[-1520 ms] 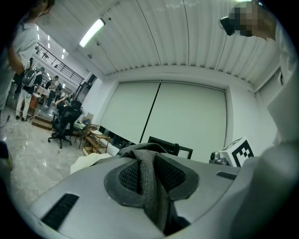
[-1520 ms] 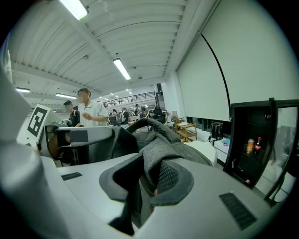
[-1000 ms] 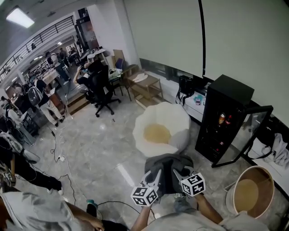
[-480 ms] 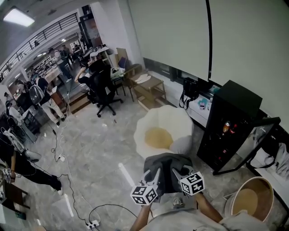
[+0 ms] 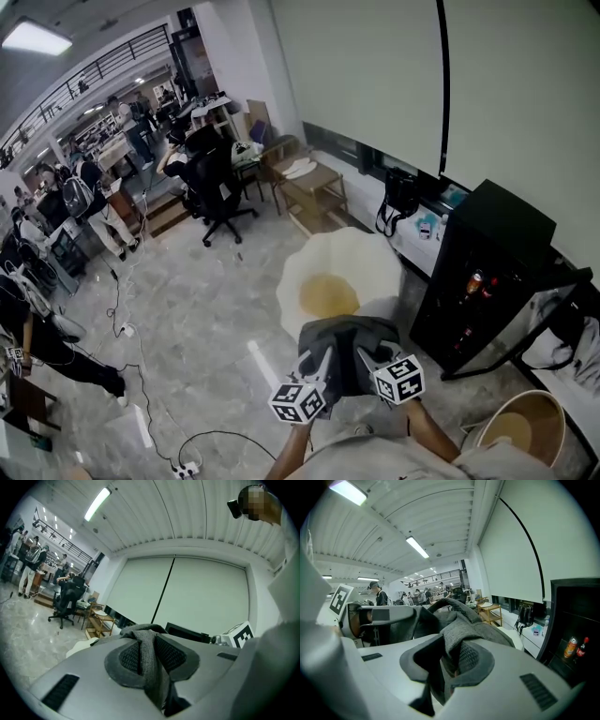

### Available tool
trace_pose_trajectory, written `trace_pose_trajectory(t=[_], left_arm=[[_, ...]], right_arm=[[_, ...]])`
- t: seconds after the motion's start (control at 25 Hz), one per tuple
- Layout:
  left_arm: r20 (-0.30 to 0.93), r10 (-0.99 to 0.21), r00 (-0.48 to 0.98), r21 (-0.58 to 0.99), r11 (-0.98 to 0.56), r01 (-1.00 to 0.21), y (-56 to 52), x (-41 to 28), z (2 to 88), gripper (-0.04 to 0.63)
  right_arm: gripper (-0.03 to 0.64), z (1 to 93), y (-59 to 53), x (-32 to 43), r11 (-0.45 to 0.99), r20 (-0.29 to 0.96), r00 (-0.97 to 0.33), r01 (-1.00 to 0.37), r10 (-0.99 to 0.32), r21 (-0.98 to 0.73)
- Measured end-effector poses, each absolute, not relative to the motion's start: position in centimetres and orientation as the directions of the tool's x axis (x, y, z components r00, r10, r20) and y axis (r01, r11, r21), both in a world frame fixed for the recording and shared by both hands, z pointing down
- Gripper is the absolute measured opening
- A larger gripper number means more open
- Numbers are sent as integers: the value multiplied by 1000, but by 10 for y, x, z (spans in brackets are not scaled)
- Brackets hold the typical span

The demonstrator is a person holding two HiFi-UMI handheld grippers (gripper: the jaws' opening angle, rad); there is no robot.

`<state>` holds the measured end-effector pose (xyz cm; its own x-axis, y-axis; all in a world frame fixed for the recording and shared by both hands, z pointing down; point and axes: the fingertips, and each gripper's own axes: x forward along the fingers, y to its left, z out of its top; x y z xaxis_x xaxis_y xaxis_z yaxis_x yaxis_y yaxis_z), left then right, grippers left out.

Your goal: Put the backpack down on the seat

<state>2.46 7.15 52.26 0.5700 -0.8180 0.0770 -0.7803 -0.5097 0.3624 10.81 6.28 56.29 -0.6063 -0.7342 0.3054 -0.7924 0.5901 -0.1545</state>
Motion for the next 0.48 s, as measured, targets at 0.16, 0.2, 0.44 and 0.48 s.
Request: trace_pose_trajectory(t=[0.16,0.2,0.44,0.48], left_arm=[[83,-820,566,365,-504,-783,55,32,525,91],[86,-819,567,363,-504,-784,52,33,526,91],[98,-816,569,354,-506,-787,38,45,529,91],[99,-816,570,353,-507,-787,35,47,530,91]], right_arm=[[81,563,44,115,601,302,-614,-786,-729,-147],[81,564,41,117,600,301,-614,-786,-729,-149],[81,571,26,128,594,305,-613,-788,-729,-163],[81,572,24,129,592,306,-612,-788,-729,-165]])
